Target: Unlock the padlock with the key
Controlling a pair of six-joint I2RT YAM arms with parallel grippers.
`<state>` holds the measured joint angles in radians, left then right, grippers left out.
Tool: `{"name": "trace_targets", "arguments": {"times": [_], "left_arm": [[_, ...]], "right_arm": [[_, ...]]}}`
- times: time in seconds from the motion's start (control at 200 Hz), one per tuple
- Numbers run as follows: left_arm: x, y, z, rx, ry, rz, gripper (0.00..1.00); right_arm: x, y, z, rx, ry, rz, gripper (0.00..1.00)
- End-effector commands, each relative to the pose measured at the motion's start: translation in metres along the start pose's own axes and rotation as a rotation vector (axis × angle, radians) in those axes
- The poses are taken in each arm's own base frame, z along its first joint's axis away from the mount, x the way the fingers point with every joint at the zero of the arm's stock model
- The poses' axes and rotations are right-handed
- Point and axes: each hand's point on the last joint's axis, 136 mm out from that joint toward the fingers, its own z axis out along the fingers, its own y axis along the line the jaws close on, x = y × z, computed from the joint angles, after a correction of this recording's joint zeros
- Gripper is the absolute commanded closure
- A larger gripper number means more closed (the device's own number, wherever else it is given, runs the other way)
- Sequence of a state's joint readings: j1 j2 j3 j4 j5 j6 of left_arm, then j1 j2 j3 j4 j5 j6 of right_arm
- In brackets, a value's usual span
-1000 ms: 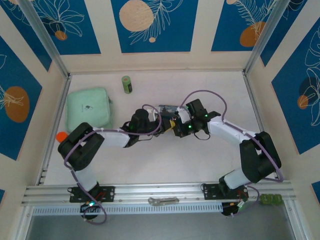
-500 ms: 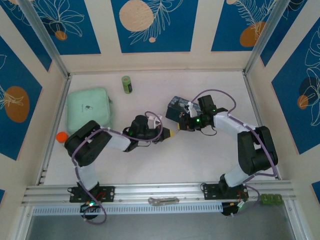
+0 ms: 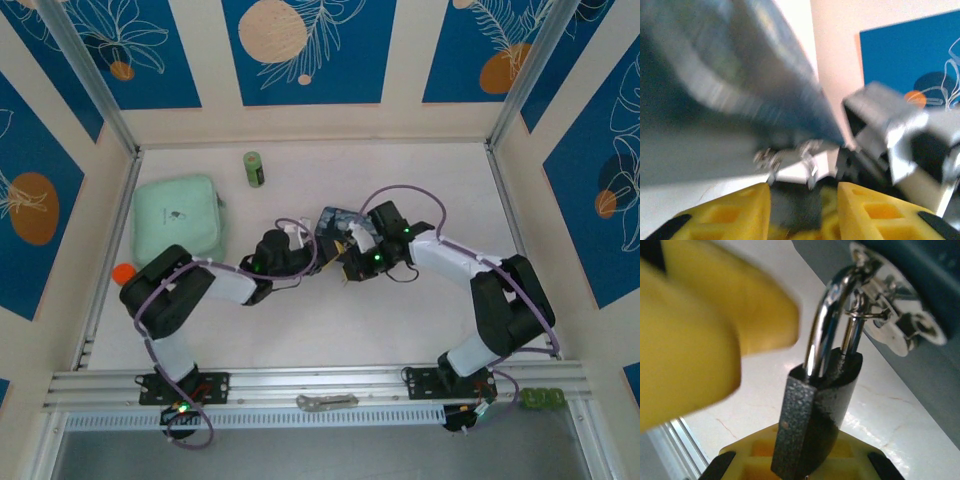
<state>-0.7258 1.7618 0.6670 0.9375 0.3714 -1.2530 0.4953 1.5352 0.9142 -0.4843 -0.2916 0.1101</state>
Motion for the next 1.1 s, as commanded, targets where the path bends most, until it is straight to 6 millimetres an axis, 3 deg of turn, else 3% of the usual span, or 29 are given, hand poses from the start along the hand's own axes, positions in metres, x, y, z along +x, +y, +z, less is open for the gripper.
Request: {"name": "trace_targets", "arguments": {"times": [0.0,0.2,0.385,0.545,0.785,0.995,1.095], "left_arm": [[-0.013,0.005,-0.008,-0.025,-0.094,-0.010,0.60],[-0.002,0.009,-0.005,0.007,-0.071,-0.046,0.59],[0.009,0.024,-0.009,-0.026,-0.059,-0.062,0.55],[0.006,0.025,-0.010,-0.032,-0.080,-0.053,0.52],[-0.005,0.031,-0.015,-0.060,-0.135,-0.051,0.49],[-0.010,0.042,-0.030,-0.108,-0.178,-0.062,0.49],[-0.011,0.044,-0.035,-0.126,-0.183,-0.062,0.49]], "right_arm": [[0.003,0.007,0.002,0.034,0.030,-0.123,1.00],[-0.005,0.010,0.003,0.048,0.013,-0.178,1.00],[-0.015,0.013,-0.004,0.031,-0.032,-0.201,1.00],[-0.017,-0.004,-0.006,0.097,-0.023,-0.151,1.00],[-0.016,-0.032,0.011,0.261,0.063,-0.050,0.90],[-0.017,-0.040,0.030,0.377,0.100,-0.049,0.90],[-0.015,-0.040,0.035,0.401,0.115,-0.057,0.83]]}}
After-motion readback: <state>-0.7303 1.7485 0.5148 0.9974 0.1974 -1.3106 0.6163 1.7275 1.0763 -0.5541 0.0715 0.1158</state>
